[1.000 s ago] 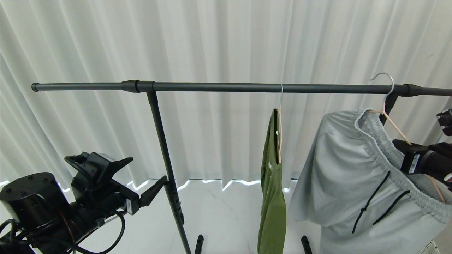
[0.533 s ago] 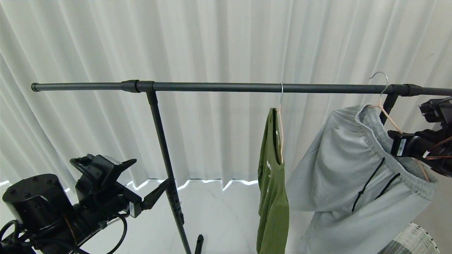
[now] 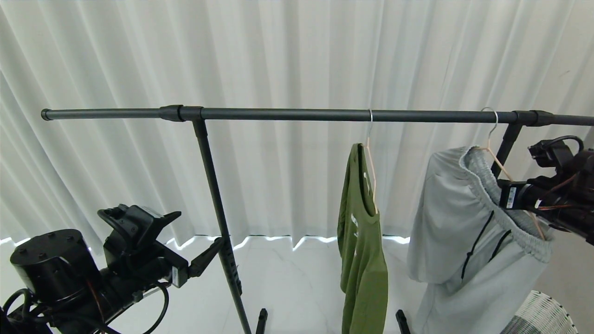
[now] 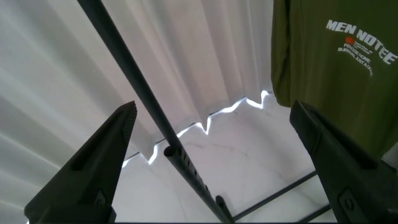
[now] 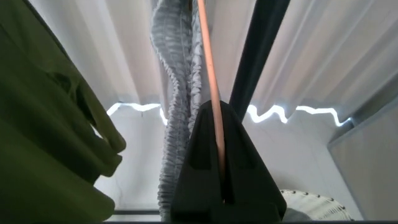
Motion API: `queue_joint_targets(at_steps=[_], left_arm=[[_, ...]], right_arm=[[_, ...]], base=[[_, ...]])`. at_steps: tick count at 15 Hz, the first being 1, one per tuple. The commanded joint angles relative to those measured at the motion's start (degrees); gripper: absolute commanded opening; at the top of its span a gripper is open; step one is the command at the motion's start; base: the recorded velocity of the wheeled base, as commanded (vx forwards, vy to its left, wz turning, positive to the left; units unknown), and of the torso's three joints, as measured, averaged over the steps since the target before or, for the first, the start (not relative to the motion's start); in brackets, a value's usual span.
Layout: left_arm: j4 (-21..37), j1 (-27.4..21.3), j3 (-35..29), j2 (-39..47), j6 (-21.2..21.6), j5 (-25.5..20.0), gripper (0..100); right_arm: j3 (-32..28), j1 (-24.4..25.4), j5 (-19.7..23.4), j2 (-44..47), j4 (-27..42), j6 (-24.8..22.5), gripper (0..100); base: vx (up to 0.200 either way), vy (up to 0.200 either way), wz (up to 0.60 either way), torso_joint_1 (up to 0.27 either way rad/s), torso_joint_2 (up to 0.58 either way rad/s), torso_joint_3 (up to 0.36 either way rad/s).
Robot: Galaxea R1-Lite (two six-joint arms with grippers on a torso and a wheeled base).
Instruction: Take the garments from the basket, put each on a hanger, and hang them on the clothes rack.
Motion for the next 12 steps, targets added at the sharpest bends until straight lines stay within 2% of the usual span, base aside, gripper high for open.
queue_joint_targets(at_steps=[1,2,3,6,9,12], left_arm=[[0.0,0.0,0.0,0.1,0.0,0.0,100],[0.0,0.0,0.0,0.1,0.0,0.0,100],[0.0,0.0,0.0,0.1,0.0,0.0,100],[0.1,0.0,-0.1,0.1,0.0,0.0,100],[0.0,0.0,0.0,0.1,0.0,0.0,100],[0.1,0.0,0.0,0.1,0.1,0.0,100]], right_arm=[[0.3,0.2,0.0,0.6,0.0,0.0,0],[0.3,0.3,0.4,0.4,-0.1,0.0,0],[0.3,0.3,1.4,0.1,-0.1,0.0,100],[2.3,0.4,1.8,-1.6,-0.6,0.7,100],[8.2,1.8,2.3,-7.3,-4.4,4.6,100],[15.4,3.4,7.9,-16.1,-7.1,7.6,100]], base=[[0.0,0.0,0.0,0.0,0.0,0.0],[0.0,0.0,0.0,0.0,0.0,0.0],[0.0,0.0,0.0,0.0,0.0,0.0],[0.0,0.0,0.0,0.0,0.0,0.0],[0.0,0.0,0.0,0.0,0.0,0.0],[0.0,0.0,0.0,0.0,0.0,0.0]])
